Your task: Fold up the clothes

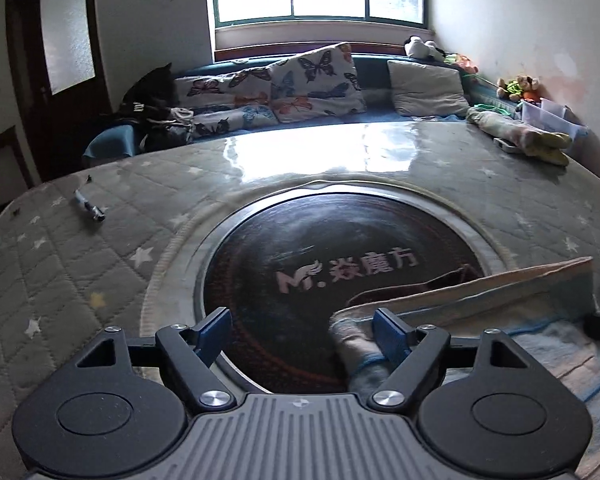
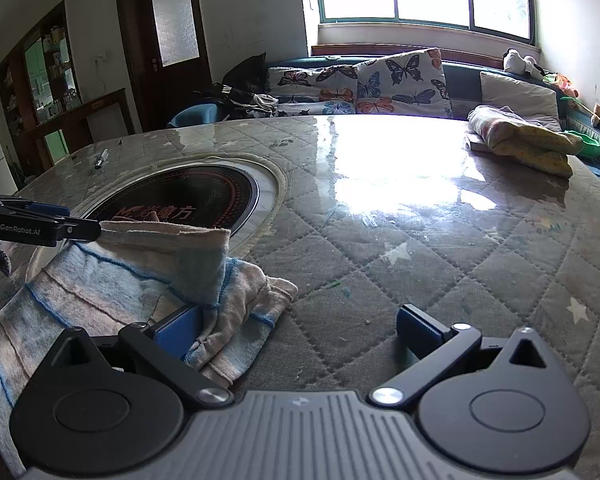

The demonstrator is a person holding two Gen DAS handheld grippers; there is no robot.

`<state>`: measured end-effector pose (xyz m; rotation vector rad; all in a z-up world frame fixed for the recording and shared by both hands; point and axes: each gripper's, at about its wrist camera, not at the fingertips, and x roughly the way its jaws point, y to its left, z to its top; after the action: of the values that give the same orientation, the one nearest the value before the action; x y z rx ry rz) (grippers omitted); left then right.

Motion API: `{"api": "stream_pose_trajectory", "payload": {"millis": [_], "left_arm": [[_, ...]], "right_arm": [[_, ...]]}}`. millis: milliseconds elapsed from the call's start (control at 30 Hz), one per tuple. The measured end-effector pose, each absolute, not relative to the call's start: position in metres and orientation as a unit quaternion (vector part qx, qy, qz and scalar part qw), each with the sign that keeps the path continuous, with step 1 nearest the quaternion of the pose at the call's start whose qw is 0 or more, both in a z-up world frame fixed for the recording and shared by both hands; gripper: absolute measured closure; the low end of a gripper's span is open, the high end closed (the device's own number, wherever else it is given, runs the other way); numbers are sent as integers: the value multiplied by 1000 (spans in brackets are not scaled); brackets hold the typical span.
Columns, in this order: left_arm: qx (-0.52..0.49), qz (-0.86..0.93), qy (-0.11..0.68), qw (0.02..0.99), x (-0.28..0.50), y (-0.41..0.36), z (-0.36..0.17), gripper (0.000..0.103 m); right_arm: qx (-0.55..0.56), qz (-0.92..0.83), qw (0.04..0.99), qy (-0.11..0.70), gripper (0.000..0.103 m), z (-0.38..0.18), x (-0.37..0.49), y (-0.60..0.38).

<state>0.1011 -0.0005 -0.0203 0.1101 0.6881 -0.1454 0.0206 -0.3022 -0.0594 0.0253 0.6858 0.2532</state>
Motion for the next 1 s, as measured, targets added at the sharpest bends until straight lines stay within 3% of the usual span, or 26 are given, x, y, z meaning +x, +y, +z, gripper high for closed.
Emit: {"api": "stream_pose_trajectory", "payload": {"millis": [233,467,733,1000], "left_arm": [[35,-99,322,941,78,6,-5,22],[102,-79,333,934,77,-7,-22,21],[69,-56,332,939,73,16,-13,22],[103,-92,337,931,53,4,-23,17]], "right_arm": [[12,124,934,335,0,-60,20,-302],[12,123,934,335,0,-60,20,-301],[12,123,934,335,0,-60,20,-301],[12,123,934,335,0,-60,20,-301]]}}
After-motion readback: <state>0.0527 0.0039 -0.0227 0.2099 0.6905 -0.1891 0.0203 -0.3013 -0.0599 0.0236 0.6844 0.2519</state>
